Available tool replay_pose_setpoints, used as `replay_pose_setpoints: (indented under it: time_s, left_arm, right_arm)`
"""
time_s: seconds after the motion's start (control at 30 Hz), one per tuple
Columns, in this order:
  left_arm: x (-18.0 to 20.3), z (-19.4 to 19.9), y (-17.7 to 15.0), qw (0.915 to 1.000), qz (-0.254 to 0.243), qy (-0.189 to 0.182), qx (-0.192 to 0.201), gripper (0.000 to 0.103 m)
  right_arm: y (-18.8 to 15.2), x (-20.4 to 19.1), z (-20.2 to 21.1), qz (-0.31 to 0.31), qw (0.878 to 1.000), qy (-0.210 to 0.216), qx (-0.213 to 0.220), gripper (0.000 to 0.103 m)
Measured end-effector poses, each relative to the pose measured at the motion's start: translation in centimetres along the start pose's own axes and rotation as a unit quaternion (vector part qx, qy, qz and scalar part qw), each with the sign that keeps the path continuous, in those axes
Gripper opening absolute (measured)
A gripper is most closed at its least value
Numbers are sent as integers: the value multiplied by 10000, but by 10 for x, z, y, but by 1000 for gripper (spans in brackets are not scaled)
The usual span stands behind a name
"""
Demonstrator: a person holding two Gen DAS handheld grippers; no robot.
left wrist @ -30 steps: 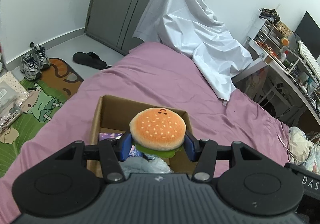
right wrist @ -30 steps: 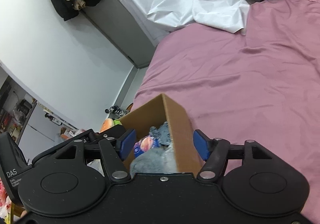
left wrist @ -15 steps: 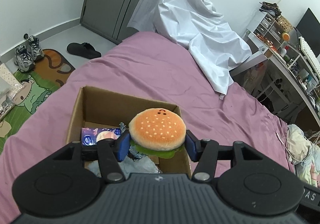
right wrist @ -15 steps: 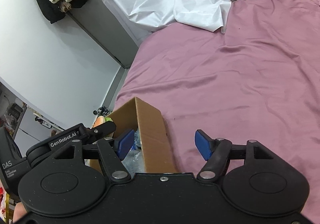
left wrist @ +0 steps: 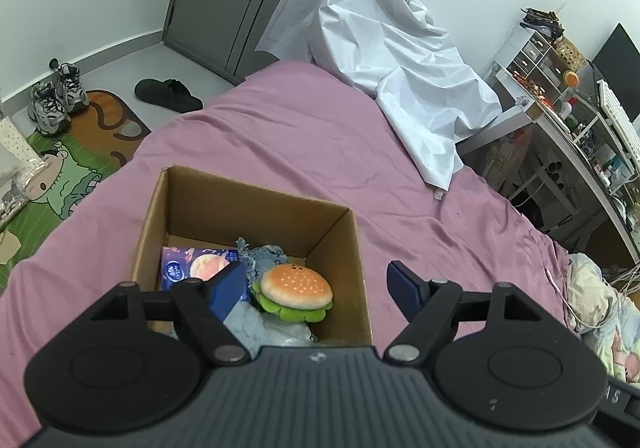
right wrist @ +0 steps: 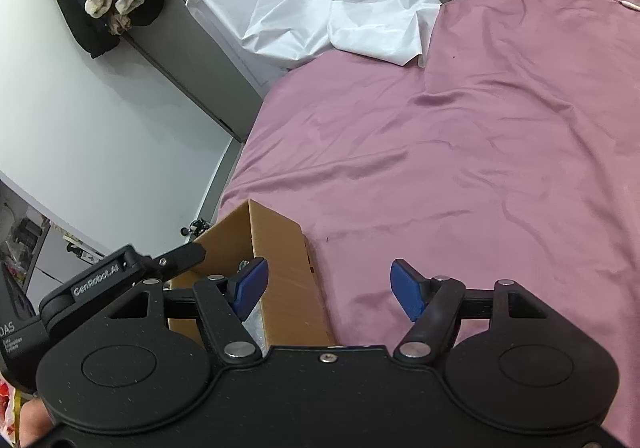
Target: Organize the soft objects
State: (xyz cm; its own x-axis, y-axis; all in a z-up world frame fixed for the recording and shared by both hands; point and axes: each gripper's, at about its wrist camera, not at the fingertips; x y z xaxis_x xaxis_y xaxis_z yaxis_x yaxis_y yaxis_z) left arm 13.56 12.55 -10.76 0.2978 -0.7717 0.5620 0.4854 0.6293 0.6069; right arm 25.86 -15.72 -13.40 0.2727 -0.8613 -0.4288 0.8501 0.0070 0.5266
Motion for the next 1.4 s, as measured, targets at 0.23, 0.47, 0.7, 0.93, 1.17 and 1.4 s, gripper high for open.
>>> replay_pose_setpoints:
  time_s: [0.23, 0.47, 0.7, 0.93, 1.17, 1.4]
  left_arm:
    - [7, 18, -8, 9995, -288, 77, -47, 83]
    - [8, 41, -13, 9989, -360, 272, -149, 89]
    - [22, 70, -14, 9980, -550, 296, -96, 96]
    - [45, 94, -16, 9973, -680, 254, -98, 97]
    - [65, 116, -23, 9973, -702, 219, -51, 97]
    - [82, 132, -31, 9971, -701, 290, 17, 98]
  right_arm:
    - [6, 2, 14, 89, 9999, 63, 89, 72]
    - [13, 2, 34, 231, 9993, 197, 213, 82]
    - [25, 6, 58, 385, 9979, 443, 259, 95]
    - [33, 15, 86, 658, 9954, 596, 368, 100]
    - [39, 23, 113, 919, 9920, 756, 421, 103]
    - [41, 28, 136, 1210, 9884, 782, 478, 103]
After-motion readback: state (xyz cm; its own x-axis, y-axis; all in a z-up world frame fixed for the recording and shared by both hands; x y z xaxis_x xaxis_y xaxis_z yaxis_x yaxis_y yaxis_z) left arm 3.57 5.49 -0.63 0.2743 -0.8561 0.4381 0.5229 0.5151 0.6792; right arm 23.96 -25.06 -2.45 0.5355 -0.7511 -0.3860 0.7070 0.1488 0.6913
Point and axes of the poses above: each gripper's, at about its wrist camera, not at the fingertips, and z roughly against the way its jaws point, x to its right, y to its top, and after that the axes turned 14 degrees about -y, right-handed
